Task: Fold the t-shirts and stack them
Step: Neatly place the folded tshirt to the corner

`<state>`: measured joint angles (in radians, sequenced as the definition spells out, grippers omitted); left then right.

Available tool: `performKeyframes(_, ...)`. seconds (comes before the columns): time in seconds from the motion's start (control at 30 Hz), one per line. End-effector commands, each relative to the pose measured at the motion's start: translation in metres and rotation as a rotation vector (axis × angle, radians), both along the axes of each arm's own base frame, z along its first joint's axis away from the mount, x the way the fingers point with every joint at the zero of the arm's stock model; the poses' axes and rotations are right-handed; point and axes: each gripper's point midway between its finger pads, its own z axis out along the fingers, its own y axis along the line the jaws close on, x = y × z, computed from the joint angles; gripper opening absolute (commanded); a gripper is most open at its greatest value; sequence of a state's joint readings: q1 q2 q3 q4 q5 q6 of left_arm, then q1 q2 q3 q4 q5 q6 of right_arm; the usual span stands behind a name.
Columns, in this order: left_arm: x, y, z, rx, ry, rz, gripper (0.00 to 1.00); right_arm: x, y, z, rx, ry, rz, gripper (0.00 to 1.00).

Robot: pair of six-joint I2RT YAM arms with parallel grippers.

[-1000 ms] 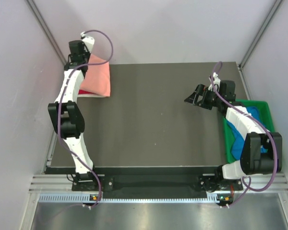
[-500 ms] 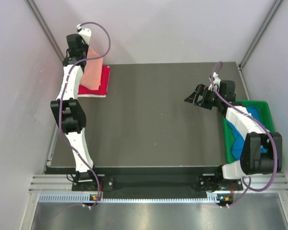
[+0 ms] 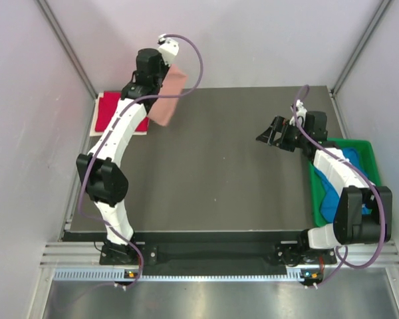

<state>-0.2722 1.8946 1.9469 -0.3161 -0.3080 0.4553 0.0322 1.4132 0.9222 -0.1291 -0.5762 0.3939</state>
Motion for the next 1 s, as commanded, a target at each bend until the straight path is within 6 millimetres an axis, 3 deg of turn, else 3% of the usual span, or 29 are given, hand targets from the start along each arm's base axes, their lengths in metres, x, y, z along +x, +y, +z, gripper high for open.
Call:
performKeyframes(0.0, -0.017, 0.025, 0.048, -0.007, -0.117, 0.085, 0.0, -0.004, 0.004, 0.019, -0.008, -0.072, 0.022, 1.0)
performKeyframes(0.17, -0.003, 0.044, 0.004, 0.095, -0.038, 0.15, 0.0, -0.006, 0.003, 0.025, -0.007, -0.086, 0.022, 0.99)
performKeyframes(0.43, 0.023, 0.101, -0.048, 0.162, 0.062, 0.212, 0.0, -0.003, 0.004, 0.022, -0.006, -0.083, 0.023, 1.0)
performKeyframes(0.5, 0.028, 0.117, -0.05, 0.16, 0.074, 0.231, 0.0, -0.001, 0.004, 0.021, -0.004, -0.083, 0.02, 1.0)
performKeyframes(0.73, 0.044, 0.135, -0.066, 0.232, 0.092, 0.281, 0.0, 0.001, 0.005, 0.021, 0.006, -0.084, 0.021, 1.0)
performKeyframes(0.97, 0.06, 0.16, -0.064, 0.26, 0.026, 0.404, 0.0, 0.001, 0.005, 0.025, 0.012, -0.093, 0.019, 1.0)
